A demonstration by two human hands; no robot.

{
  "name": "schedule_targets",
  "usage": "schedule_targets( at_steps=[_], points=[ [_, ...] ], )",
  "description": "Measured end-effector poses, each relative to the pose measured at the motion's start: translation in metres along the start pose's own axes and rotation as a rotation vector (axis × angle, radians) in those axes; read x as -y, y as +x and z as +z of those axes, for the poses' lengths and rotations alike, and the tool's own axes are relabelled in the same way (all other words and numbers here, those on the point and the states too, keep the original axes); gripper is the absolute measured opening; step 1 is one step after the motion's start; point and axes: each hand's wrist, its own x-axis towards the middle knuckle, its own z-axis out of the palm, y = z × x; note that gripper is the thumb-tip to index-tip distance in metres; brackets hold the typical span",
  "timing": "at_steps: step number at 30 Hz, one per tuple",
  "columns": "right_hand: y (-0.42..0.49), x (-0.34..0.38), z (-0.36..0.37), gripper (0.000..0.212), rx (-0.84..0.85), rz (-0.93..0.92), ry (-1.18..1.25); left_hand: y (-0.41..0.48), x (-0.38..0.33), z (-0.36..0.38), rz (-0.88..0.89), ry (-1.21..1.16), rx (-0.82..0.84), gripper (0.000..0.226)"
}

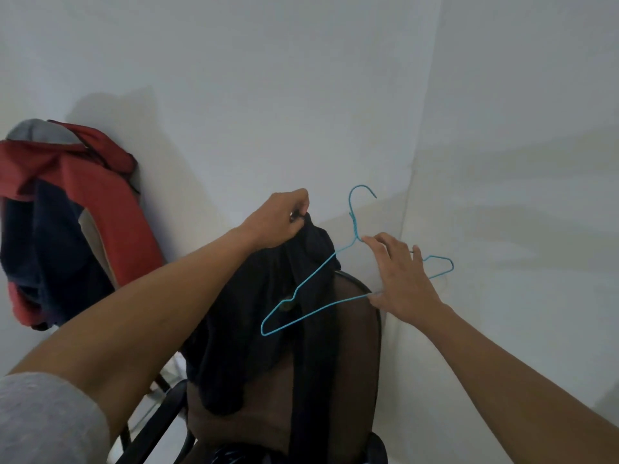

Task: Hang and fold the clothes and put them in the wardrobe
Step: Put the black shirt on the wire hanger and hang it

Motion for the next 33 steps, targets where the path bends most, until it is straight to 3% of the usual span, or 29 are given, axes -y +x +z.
schedule_targets(
  at_steps=[8,16,25,33],
  points=[
    [0.002,-0.007,-0.084,0.116,-0.176,-0.015,-0.036,0.022,-0.050,-0.068,0.135,0.179,-0.171,0.028],
    [-0.011,-0.014,-0.178,0.116,-0.290,-0.023,-0.057,0.048,-0.141,-0.122,0.162,0.287,-0.141,0.033],
    [-0.065,-0.023,-0.270,0.116,-0.276,-0.198,-0.022,0.053,-0.275,-0.135,0.261,0.120,-0.185,0.030],
    [-0.152,-0.061,-0.336,0.116,-0.136,-0.162,0.041,0.025,-0.385,-0.110,0.270,-0.269,-0.097,0.033]
  ],
)
